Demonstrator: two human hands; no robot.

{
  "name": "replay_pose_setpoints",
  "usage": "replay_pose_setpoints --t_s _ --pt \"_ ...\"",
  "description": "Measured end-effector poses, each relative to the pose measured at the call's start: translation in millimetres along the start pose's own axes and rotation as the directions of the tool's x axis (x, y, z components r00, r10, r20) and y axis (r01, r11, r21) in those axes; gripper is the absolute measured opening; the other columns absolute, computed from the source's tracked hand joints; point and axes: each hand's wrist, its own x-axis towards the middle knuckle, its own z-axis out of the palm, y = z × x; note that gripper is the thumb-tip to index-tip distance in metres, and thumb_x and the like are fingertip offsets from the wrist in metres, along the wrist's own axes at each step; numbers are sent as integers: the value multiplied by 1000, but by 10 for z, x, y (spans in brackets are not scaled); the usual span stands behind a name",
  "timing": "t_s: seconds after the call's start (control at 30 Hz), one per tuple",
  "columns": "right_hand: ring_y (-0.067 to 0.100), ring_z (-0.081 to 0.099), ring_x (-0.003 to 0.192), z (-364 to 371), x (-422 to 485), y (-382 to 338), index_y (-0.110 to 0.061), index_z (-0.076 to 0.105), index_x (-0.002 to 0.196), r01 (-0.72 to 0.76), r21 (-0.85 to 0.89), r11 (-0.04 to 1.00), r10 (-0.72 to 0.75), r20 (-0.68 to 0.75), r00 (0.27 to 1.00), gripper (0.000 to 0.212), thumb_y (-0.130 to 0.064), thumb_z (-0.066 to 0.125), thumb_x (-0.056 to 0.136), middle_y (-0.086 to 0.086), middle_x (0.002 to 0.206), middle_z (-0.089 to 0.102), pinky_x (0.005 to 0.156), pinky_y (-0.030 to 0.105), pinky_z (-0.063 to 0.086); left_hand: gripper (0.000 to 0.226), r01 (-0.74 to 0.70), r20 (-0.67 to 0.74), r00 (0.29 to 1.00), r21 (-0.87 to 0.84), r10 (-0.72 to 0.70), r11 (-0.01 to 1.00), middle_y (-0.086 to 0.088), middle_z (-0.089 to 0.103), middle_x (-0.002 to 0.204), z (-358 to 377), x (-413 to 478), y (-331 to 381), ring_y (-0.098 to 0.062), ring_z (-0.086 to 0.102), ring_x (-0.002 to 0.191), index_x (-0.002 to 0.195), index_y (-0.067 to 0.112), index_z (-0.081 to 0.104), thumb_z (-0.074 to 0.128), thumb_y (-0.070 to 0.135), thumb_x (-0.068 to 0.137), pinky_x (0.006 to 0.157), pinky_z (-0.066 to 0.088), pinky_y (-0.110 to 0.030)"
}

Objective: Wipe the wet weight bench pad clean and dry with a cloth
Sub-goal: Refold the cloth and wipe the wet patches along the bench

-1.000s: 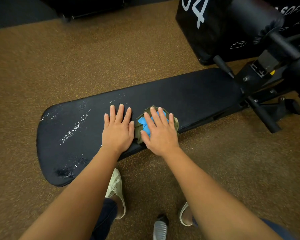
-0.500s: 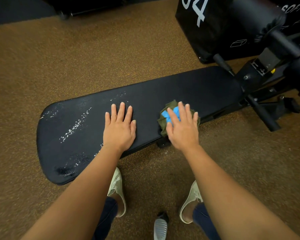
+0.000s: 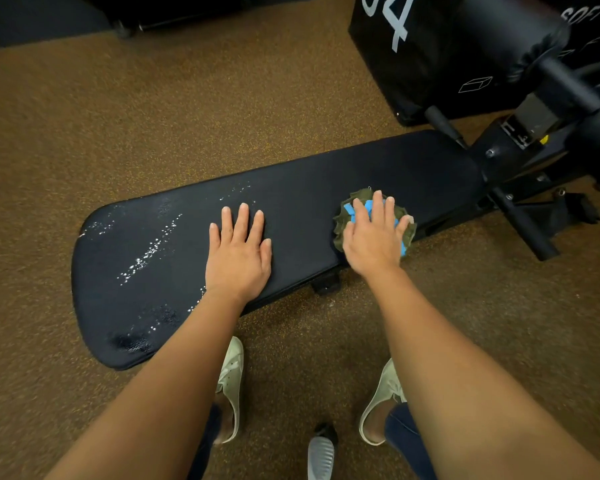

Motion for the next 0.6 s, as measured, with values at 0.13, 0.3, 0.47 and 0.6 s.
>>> replay_pose_setpoints --t_s 0.13,0.3,0.47,0.6 --pt "31 5 146 44 -112 -92 -18 28 147 235 -24 972 -235 7 972 53 -32 33 97 10 158 14 115 55 4 56 3 -3 1000 2 -3 1000 -6 5 161 13 5 -6 -32 -6 147 153 21 12 17 42 101 118 1 -50" --pt "33 4 145 -25 87 211 -25 27 148 157 -65 985 -158 -13 987 54 -40 32 96 11 159 10 114 58 4 56 -5 -1 1000 5 5 1000 -6 5 161 7 1 -15 -32 -7 147 153 21 12 17 42 101 118 0 -49" --pt "40 20 140 53 -87 -244 -18 41 141 63 1 998 -63 -42 997 58 -42 33 89 13 153 28 109 61 16 56 -5 -13 1000 4 5 1000 -7 6 161 20 15 -7 -33 -5 147 153 20 14 19 41 102 118 1 -51" --pt "31 32 137 62 -261 -50 -22 51 134 318 11 948 -317 -52 947 56 -42 30 86 6 147 41 108 55 27 55 -12 -21 1000 -5 12 1000 -7 8 161 28 9 -29 -34 -4 147 153 19 16 22 40 102 117 2 -51"
